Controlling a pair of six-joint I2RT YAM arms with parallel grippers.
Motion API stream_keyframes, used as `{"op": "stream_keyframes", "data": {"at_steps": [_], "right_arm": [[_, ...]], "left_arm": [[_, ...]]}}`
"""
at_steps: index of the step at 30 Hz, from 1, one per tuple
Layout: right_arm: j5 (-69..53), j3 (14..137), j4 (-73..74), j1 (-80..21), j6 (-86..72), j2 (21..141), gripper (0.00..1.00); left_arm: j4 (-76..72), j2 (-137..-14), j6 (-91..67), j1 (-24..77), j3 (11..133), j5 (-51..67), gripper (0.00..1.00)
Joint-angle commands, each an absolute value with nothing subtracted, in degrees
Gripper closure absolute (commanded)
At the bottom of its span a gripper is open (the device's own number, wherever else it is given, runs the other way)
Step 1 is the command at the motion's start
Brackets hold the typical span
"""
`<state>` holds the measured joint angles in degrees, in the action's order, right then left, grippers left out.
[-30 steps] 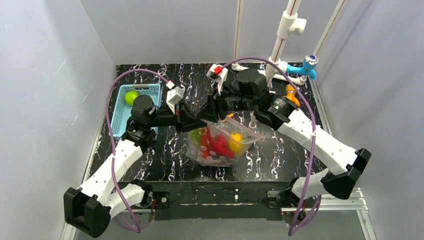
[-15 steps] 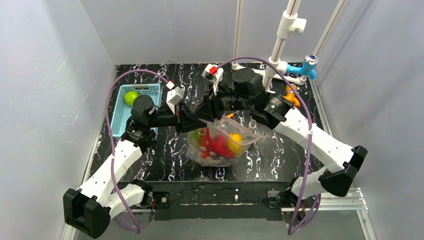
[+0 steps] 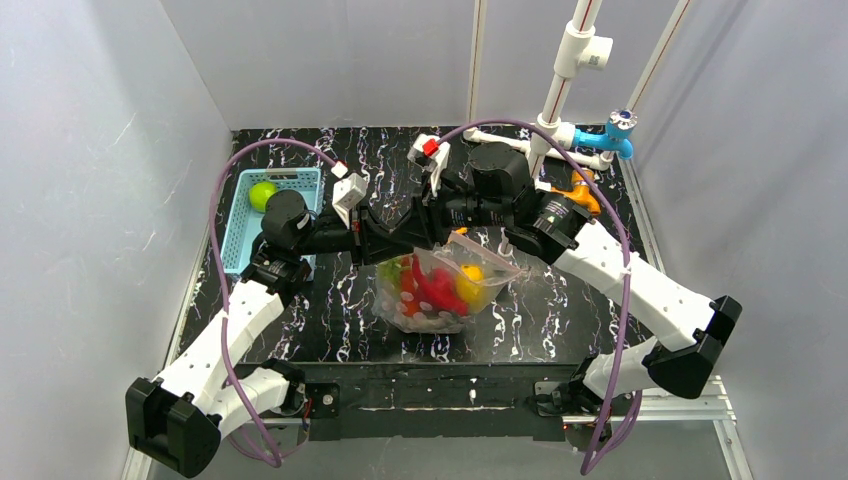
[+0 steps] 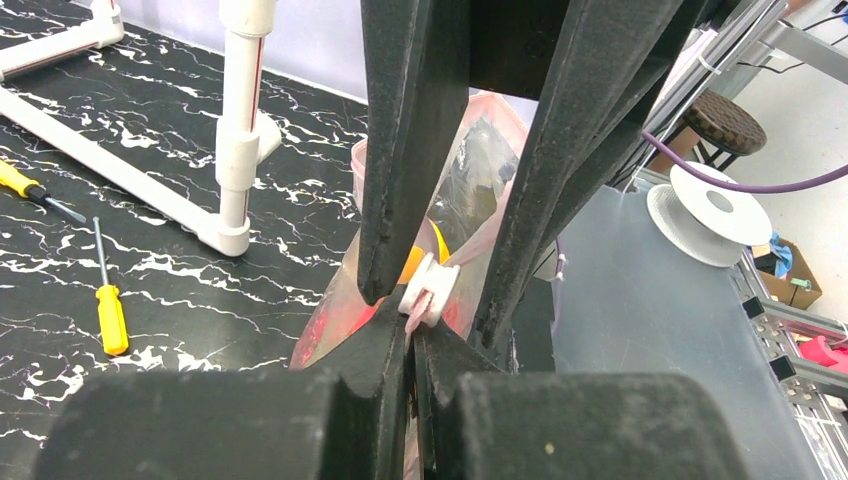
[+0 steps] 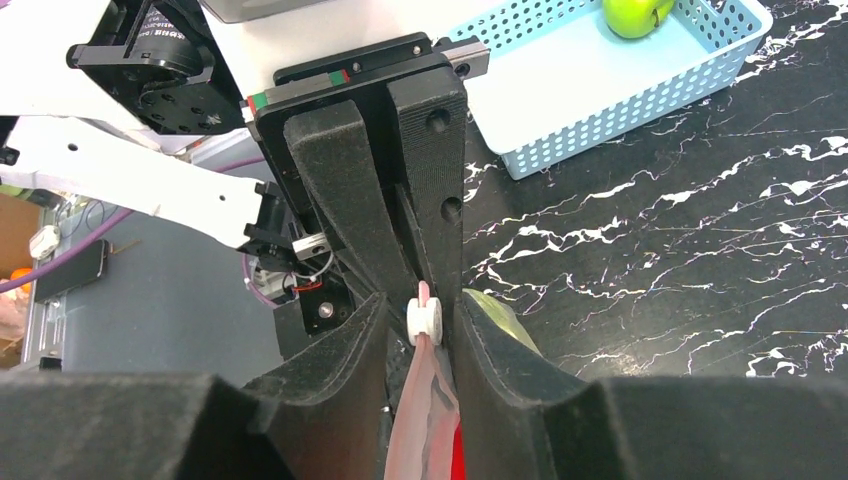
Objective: Place the food in the zip-top bag and seal the zipper
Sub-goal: Zip the zipper food storage bag at the center of the board.
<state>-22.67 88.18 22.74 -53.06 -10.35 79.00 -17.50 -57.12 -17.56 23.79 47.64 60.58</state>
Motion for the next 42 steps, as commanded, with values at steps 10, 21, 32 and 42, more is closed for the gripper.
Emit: {"op": "stream_keyframes", "data": {"at_steps": [10, 21, 32, 42], "right_arm": [[-21.6, 88.4, 20.8, -53.4, -9.4, 78.0, 0.95], [-15.9, 83.0, 23.4, -52.3, -4.4, 72.0, 0.99], [-19.3, 77.7, 28.5, -47.1, -0.7, 63.1, 0.99], [-16.8, 71.5, 33.1, -44.4, 1.7, 52.7, 0.99]], "left_arm": [[-18.2, -54.8, -17.1, 24.1, 49.3, 60.1, 1.00], [-13.9, -53.4, -14.1, 24.0, 49.3, 55.0, 1.00], [-11.9, -52.5, -11.4, 23.1, 49.1, 54.0, 1.00], [-4.6, -50.5, -5.8, 21.9, 50.2, 44.0, 1.00]]}}
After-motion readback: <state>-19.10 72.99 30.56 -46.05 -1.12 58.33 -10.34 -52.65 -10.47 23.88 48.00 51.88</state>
